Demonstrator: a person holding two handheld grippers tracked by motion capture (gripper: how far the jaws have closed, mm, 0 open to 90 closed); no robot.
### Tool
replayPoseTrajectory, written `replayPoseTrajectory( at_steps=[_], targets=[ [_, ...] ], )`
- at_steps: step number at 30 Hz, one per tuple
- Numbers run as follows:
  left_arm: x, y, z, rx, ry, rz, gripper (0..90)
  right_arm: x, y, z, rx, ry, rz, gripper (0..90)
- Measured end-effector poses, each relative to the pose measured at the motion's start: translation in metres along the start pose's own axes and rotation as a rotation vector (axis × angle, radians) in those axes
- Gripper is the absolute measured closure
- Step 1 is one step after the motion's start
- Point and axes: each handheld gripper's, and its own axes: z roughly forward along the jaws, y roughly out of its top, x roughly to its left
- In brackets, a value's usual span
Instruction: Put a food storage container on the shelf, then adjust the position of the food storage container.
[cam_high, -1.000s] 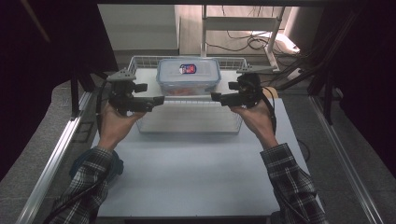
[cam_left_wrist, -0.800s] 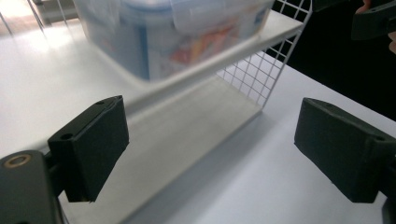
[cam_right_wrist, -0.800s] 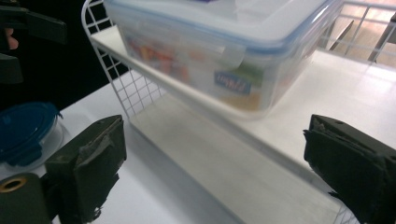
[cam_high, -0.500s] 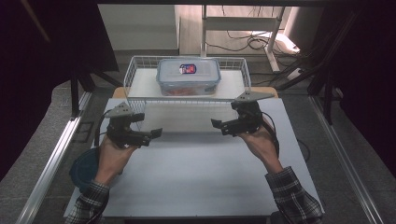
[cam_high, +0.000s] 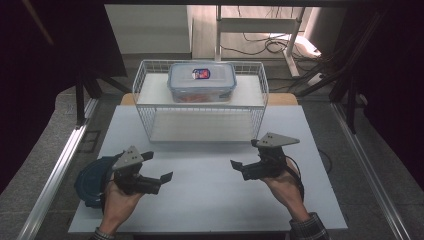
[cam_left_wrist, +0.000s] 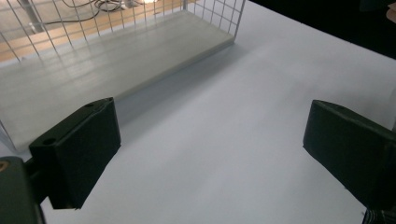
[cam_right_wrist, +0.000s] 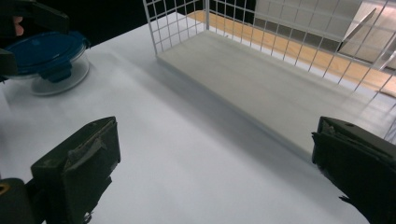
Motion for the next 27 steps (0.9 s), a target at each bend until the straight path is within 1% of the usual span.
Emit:
replayPoseTrajectory(
  at_steps=[1, 2, 5, 7, 8, 9, 10, 11, 12, 13, 14, 15, 18, 19, 24, 27],
  targets=[
    [-0.005, -0.008, 0.0, 0.008, 0.004, 0.006, 3.6, 0.001, -0.004, -0.001, 0.0, 0.001, 0.002, 1.1],
    [-0.005, -0.008, 0.0, 0.008, 0.004, 0.006, 3.6, 0.003, -0.008, -0.002, 0.004, -0.002, 0.003, 1.1],
    [-0.011, -0.019, -0.001, 0.005, 0.016, 0.015, 3.8, 0.006, -0.015, -0.004, 0.009, -0.002, 0.004, 1.1],
    [-0.016, -0.028, 0.0, 0.003, 0.022, 0.021, 4.1, 0.01, -0.025, -0.005, 0.009, 0.004, 0.01, 1.1],
    [-0.017, -0.031, 0.001, 0.003, 0.022, 0.023, 4.1, 0.014, -0.035, -0.004, 0.019, 0.009, 0.011, 1.1],
    [-0.018, -0.035, 0.002, 0.007, 0.02, 0.023, 4.0, 0.016, -0.04, -0.004, 0.023, 0.011, 0.007, 1.1],
    [-0.019, -0.039, 0.004, 0.018, 0.019, 0.02, 4.0, 0.016, -0.04, -0.004, 0.023, 0.011, 0.007, 1.1],
    [-0.02, -0.046, 0.008, 0.034, 0.015, 0.014, 3.7, 0.019, -0.05, -0.002, 0.034, 0.009, -0.001, 1.1],
    [-0.02, -0.046, 0.008, 0.034, 0.015, 0.014, 3.7, 0.019, -0.05, -0.002, 0.034, 0.009, -0.001, 1.1],
    [-0.021, -0.052, 0.012, 0.055, 0.012, 0.014, 3.7, 0.021, -0.06, -0.001, 0.044, 0.008, -0.003, 1.1],
    [-0.021, -0.052, 0.012, 0.055, 0.012, 0.014, 3.7, 0.021, -0.064, -0.001, 0.047, 0.009, -0.001, 1.1],
    [-0.02, -0.056, 0.014, 0.075, 0.013, 0.02, 3.5, 0.021, -0.067, -0.001, 0.057, 0.003, -0.002, 1.0],
    [-0.02, -0.058, 0.015, 0.086, 0.012, 0.023, 3.5, 0.02, -0.073, -0.002, 0.065, -0.011, -0.005, 1.0],
    [-0.019, -0.058, 0.015, 0.086, 0.01, 0.022, 3.4, 0.019, -0.075, -0.002, 0.063, -0.007, 0.008, 1.0],
    [-0.019, -0.058, 0.015, 0.086, 0.015, 0.024, 3.3, 0.017, -0.077, -0.002, 0.066, -0.018, 0.01, 1.0],
    [-0.017, -0.058, 0.015, 0.09, 0.028, 0.022, 3.2, 0.016, -0.078, -0.002, 0.073, -0.028, 0.002, 1.0]
  ],
)
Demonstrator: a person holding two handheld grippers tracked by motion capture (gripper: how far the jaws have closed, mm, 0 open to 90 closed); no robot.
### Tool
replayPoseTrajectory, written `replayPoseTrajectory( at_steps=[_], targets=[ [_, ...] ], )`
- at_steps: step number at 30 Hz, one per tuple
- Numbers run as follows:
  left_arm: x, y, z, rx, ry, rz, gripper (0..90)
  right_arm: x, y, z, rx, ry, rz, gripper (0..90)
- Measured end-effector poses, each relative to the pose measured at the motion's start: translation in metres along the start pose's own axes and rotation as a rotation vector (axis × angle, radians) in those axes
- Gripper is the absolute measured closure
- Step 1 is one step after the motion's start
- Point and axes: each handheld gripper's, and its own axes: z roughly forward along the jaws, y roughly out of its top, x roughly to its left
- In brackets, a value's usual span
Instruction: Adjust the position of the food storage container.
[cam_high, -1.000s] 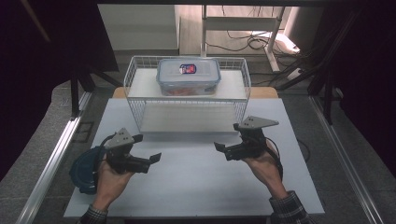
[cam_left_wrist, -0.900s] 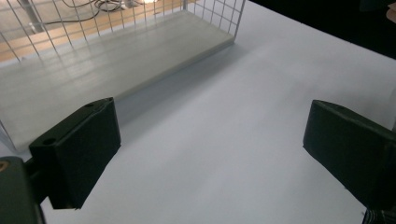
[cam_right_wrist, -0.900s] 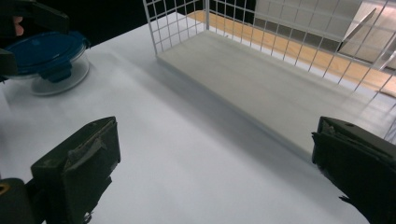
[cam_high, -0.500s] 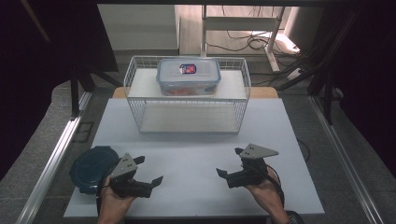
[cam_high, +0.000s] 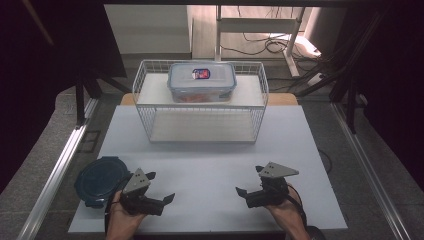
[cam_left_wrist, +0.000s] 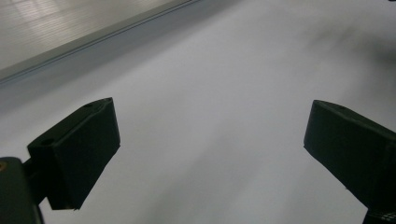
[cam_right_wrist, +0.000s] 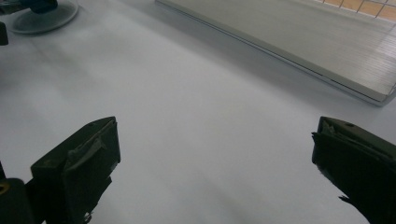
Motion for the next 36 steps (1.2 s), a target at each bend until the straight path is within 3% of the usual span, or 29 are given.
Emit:
replayPoseTrajectory(
  at_steps=[7, 11, 12, 13, 14, 15, 22, 23, 28, 31, 34, 35, 36],
  targets=[
    [0.012, 0.003, -0.01, -0.014, 0.047, -0.015, 3.0, -0.001, -0.001, 0.001, 0.01, -0.006, -0.001, 1.0],
    [0.027, 0.004, -0.023, -0.024, 0.1, -0.035, 3.1, -0.002, -0.001, 0.002, 0.016, -0.005, -0.002, 1.0],
    [0.036, 0.003, -0.031, -0.023, 0.141, -0.044, 3.1, -0.002, -0.001, 0.002, 0.015, -0.006, -0.002, 1.0],
    [0.036, 0.003, -0.031, -0.023, 0.141, -0.044, 3.1, -0.002, -0.001, 0.002, 0.017, -0.007, -0.002, 1.0],
    [0.047, 0.001, -0.041, -0.026, 0.176, -0.063, 3.2, -0.003, -0.001, 0.002, 0.018, -0.008, -0.002, 1.0],
    [0.047, 0.001, -0.041, -0.026, 0.176, -0.063, 3.2, -0.003, -0.001, 0.002, 0.018, -0.008, -0.002, 1.0],
    [0.09, -0.019, -0.075, -0.023, 0.321, -0.163, 3.2, -0.004, -0.002, 0.002, 0.029, -0.01, -0.004, 1.1],
    [0.09, -0.019, -0.075, -0.023, 0.321, -0.163, 3.2, -0.004, -0.002, 0.002, 0.029, -0.01, -0.004, 1.1],
    [0.114, -0.036, -0.097, -0.003, 0.412, -0.222, 3.7, -0.005, -0.003, 0.004, 0.043, -0.011, -0.002, 1.3],
    [0.122, -0.042, -0.103, 0.003, 0.437, -0.244, 3.6, -0.005, -0.004, 0.005, 0.047, -0.011, -0.003, 1.3],
    [0.135, -0.054, -0.114, 0.002, 0.482, -0.312, 3.5, -0.005, -0.004, 0.005, 0.047, -0.011, 0.0, 1.3],
    [0.135, -0.054, -0.114, 0.002, 0.482, -0.312, 5.3, -0.005, -0.004, 0.006, 0.047, -0.011, -0.002, 1.3],
    [0.138, -0.058, -0.119, 0.009, 0.52, -0.335, 10.3, -0.005, -0.004, 0.006, 0.049, -0.011, -0.001, 1.3]
  ],
)
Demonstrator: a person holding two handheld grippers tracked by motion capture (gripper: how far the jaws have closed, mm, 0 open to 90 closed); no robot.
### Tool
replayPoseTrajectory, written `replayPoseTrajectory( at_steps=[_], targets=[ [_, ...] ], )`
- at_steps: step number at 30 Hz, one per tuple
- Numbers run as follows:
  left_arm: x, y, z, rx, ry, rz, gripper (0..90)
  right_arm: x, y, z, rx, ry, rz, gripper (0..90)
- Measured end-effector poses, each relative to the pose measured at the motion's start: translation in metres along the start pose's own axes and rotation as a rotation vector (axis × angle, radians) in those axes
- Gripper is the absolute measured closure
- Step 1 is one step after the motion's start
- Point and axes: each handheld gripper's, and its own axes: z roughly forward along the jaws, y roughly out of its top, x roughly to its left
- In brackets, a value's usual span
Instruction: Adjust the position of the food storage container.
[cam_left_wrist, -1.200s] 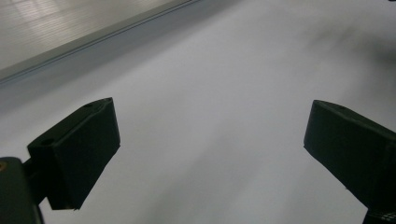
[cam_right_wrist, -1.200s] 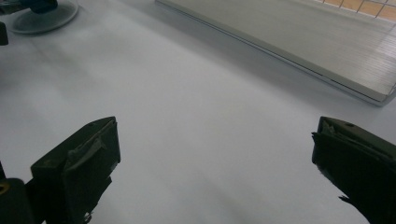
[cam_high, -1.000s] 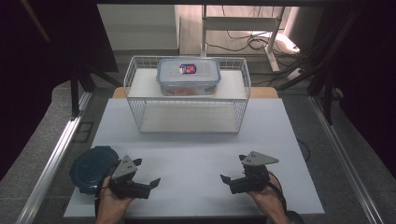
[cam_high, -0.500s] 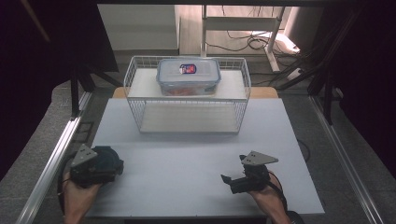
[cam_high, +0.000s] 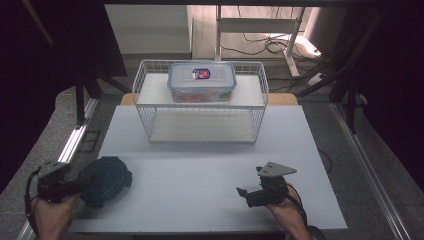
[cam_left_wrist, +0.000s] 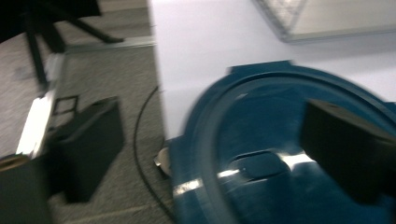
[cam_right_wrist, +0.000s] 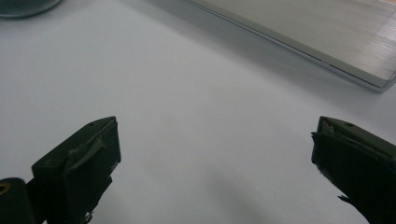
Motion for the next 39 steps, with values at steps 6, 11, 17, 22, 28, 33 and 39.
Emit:
replayPoseTrajectory(
  at_steps=[6, 11, 17, 22, 28, 33, 39],
  targets=[
    [0.014, -0.007, -0.005, 0.019, 0.072, -0.057, 65.9, 0.0, -0.001, 0.001, 0.005, 0.002, 0.001, 1.4],
    [0.021, -0.011, -0.002, 0.033, 0.072, -0.091, 87.1, 0.001, 0.0, 0.001, 0.005, 0.004, -0.001, 1.5],
    [0.022, -0.013, 0.007, 0.071, 0.036, -0.118, 90.0, 0.001, -0.001, 0.002, 0.009, 0.003, -0.002, 1.7],
    [0.017, -0.013, 0.005, 0.08, 0.058, -0.102, 90.0, 0.001, 0.0, 0.002, 0.012, 0.002, -0.003, 2.1],
    [0.011, -0.013, 0.004, 0.079, 0.056, -0.103, 90.0, 0.001, 0.0, 0.002, 0.02, 0.003, -0.007, 2.4],
    [-0.003, -0.011, 0.006, 0.085, 0.016, -0.092, 90.0, 0.001, 0.0, 0.002, 0.02, 0.001, -0.007, 2.5],
    [-0.025, -0.007, 0.012, 0.097, -0.038, -0.06, 90.0, 0.001, 0.0, 0.002, 0.022, 0.0, -0.008, 2.6]
  ],
)
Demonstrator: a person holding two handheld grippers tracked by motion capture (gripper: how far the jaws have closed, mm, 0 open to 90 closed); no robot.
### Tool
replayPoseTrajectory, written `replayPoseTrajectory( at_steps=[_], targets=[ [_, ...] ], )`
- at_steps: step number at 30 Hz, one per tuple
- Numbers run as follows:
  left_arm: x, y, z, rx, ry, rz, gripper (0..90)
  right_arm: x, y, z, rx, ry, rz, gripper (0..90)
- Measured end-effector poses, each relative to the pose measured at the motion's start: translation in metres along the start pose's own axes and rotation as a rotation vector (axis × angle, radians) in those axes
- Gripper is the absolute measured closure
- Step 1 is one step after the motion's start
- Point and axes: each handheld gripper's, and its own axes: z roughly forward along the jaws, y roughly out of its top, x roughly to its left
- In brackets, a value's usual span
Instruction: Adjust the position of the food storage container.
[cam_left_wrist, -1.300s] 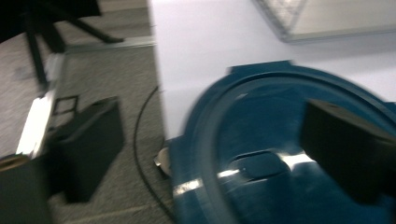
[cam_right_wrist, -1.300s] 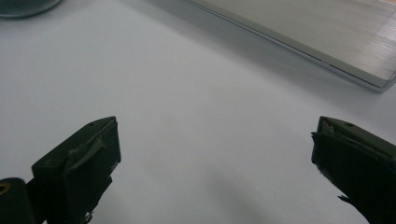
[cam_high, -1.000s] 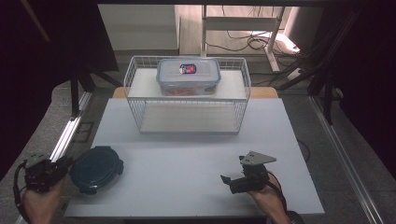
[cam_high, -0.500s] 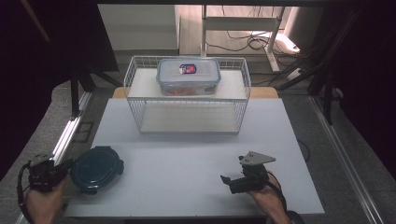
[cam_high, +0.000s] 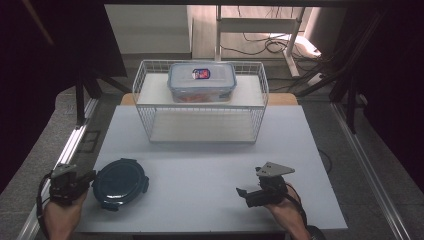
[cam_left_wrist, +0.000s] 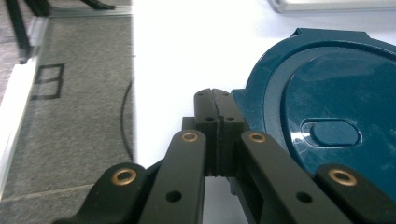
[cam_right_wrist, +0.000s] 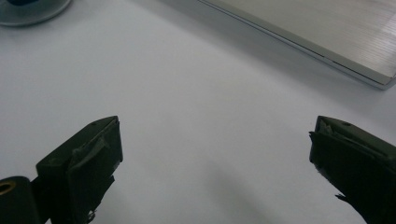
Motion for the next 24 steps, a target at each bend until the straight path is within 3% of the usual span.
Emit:
replayPoseTrajectory(
  at_steps=[5, 12, 15, 18, 19, 20, 23, 24],
  targets=[
    [-0.023, 0.003, 0.004, 0.017, -0.046, 0.044, 90.0, 0.0, 0.0, 0.0, -0.001, -0.001, 0.0, 2.7],
    [-0.037, 0.003, 0.007, 0.024, -0.081, 0.069, 90.0, 0.0, 0.0, 0.0, 0.001, -0.003, -0.003, 2.7],
    [-0.033, -0.001, 0.005, 0.025, -0.116, 0.041, 90.0, 0.0, 0.0, -0.001, -0.002, -0.006, -0.004, 2.7],
    [-0.032, -0.004, 0.001, 0.033, -0.117, 0.039, 90.0, -0.001, 0.0, -0.002, -0.004, -0.008, -0.004, 2.7],
    [-0.034, -0.01, 0.001, 0.063, -0.078, 0.056, 90.0, -0.002, 0.0, -0.003, -0.006, -0.01, -0.001, 2.7],
    [-0.033, -0.013, 0.002, 0.082, -0.072, 0.058, 90.0, -0.002, 0.0, -0.003, -0.006, -0.012, -0.001, 2.7],
    [-0.032, -0.019, 0.002, 0.107, -0.082, 0.053, 90.0, -0.003, -0.001, -0.003, -0.008, -0.013, -0.001, 2.7],
    [-0.031, -0.022, 0.002, 0.121, -0.106, 0.046, 90.0, -0.003, 0.0, -0.003, -0.008, -0.012, -0.001, 2.7]
  ],
)
